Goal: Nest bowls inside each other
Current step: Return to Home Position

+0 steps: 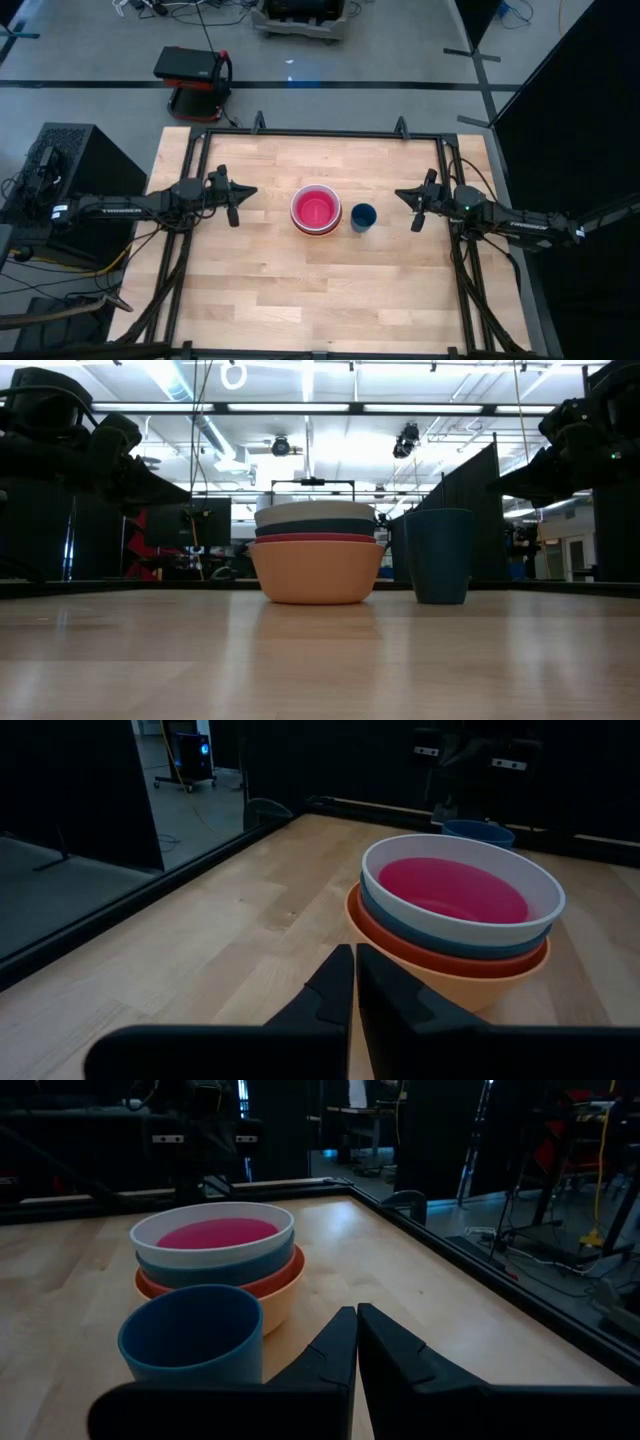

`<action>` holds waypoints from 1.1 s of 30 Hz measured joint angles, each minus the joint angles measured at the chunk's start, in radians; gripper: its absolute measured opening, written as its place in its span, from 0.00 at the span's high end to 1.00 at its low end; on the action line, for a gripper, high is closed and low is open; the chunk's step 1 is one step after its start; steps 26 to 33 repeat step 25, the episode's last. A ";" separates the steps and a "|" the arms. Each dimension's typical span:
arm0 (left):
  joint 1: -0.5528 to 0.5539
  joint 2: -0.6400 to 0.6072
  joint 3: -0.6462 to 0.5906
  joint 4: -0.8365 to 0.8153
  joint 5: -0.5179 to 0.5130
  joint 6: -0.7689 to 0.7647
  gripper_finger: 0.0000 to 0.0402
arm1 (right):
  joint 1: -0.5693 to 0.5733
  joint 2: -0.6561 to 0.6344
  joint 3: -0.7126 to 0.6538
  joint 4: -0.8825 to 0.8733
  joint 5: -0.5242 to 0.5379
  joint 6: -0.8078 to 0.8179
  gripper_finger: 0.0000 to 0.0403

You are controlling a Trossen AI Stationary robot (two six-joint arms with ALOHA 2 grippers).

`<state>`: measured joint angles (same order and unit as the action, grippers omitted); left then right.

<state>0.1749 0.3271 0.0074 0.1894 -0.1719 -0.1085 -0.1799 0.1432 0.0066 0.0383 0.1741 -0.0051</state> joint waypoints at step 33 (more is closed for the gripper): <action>0.000 0.000 0.000 0.000 0.000 0.000 0.98 | 0.000 0.000 0.000 0.000 0.000 0.000 1.00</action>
